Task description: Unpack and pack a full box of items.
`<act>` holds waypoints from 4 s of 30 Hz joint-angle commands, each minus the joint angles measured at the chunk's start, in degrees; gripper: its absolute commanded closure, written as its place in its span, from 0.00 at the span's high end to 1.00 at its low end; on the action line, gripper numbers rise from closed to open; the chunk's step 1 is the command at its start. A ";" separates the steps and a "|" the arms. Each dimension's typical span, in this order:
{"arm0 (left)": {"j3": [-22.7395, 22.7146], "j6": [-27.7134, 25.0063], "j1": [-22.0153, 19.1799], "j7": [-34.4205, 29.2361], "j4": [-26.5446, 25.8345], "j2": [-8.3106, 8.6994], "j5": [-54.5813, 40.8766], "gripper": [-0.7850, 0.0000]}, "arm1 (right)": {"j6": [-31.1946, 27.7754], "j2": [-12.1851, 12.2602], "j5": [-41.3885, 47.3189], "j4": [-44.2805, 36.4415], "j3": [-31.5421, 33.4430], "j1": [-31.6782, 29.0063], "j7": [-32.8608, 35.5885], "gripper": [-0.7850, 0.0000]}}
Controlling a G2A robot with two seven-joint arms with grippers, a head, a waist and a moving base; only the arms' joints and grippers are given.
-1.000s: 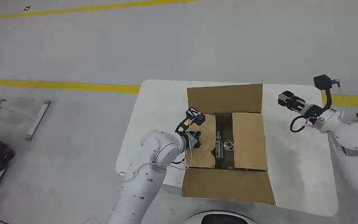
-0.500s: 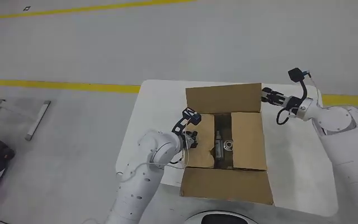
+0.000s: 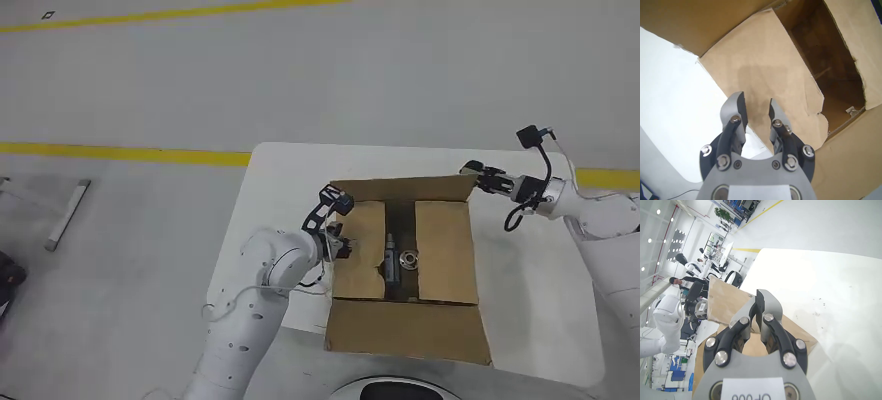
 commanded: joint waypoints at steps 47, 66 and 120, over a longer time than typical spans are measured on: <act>-17.95 -19.99 14.79 -3.69 -17.01 5.85 1.01 1.00 | 3.22 4.12 -11.89 -28.00 2.05 -21.80 -0.57 0.00; -12.13 -29.89 25.74 6.20 -20.71 13.54 8.35 1.00 | 3.10 4.69 -10.64 -27.94 1.50 -22.64 -2.35 0.00; 6.77 2.05 3.57 13.57 -9.29 12.32 2.51 1.00 | 5.29 7.32 -11.20 -34.56 8.78 -21.97 -5.45 0.00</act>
